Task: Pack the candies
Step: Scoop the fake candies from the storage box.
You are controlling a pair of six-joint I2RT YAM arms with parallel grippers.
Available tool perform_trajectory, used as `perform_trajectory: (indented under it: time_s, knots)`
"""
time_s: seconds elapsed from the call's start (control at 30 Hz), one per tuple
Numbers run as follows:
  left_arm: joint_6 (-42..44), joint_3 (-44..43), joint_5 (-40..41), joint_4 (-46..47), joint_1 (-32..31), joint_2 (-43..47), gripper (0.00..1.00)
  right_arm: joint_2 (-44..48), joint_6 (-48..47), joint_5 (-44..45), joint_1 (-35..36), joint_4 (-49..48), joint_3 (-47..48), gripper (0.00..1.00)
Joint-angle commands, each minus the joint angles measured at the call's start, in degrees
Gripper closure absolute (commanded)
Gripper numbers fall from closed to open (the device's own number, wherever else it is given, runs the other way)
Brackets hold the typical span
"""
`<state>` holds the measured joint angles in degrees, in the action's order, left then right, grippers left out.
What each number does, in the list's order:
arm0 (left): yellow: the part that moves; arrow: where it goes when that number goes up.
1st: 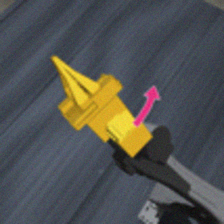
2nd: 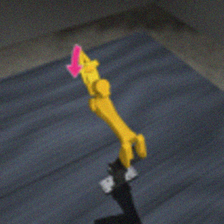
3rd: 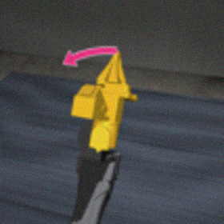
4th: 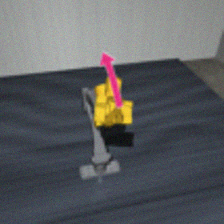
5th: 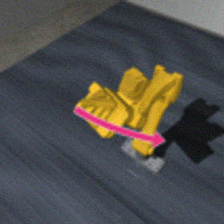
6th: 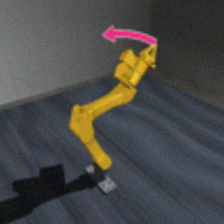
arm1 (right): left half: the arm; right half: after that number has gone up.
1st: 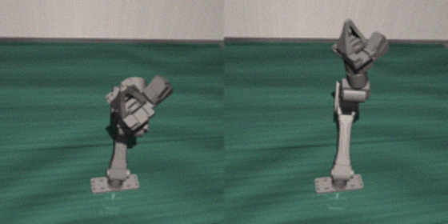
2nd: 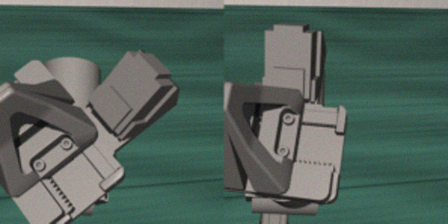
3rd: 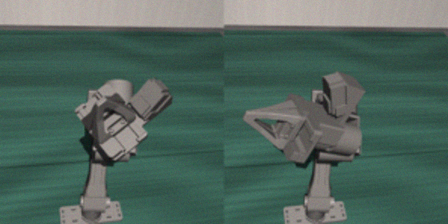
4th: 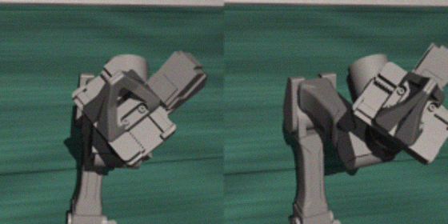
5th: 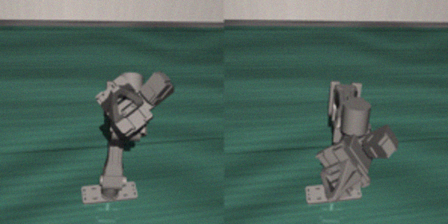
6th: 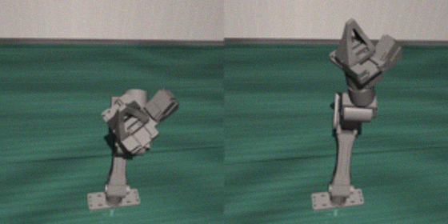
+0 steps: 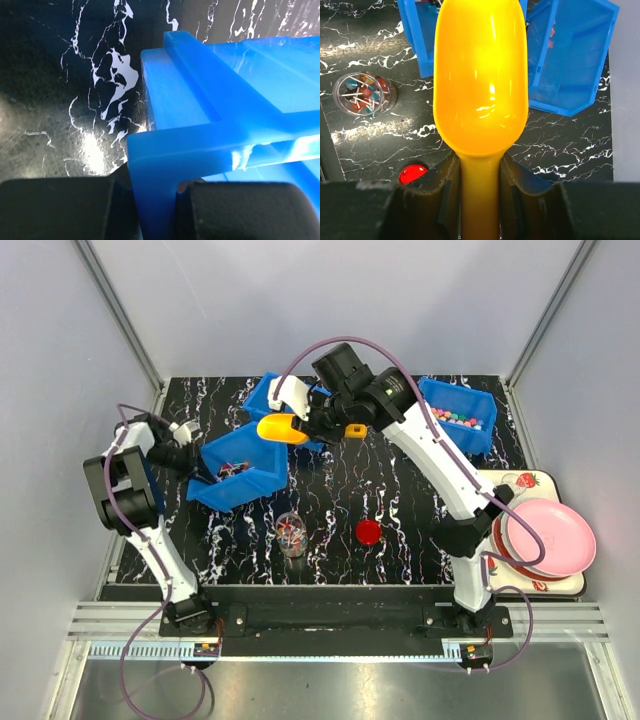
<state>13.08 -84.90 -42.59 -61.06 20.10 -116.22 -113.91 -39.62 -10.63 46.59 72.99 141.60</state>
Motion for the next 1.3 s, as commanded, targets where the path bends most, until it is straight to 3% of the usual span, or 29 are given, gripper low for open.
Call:
perform_trajectory:
  time_s: [0.0, 0.5, 1.27]
  knots:
    - [-2.53, 1.05, -1.27, 1.99, -0.23, 9.08, 1.0, -1.84, -1.51, 0.87, 1.31, 3.98, 4.12, 1.0]
    - [-8.68, 7.47, 20.7, 10.87, -8.4, 19.63, 1.0, -11.77, -10.39, 15.03, 6.23, 10.85, 6.23, 1.0]
    - [-9.92, 5.89, 25.63, 11.13, -15.79, 23.76, 1.0, -24.87, -17.95, 20.04, 8.16, 8.05, 10.54, 1.0]
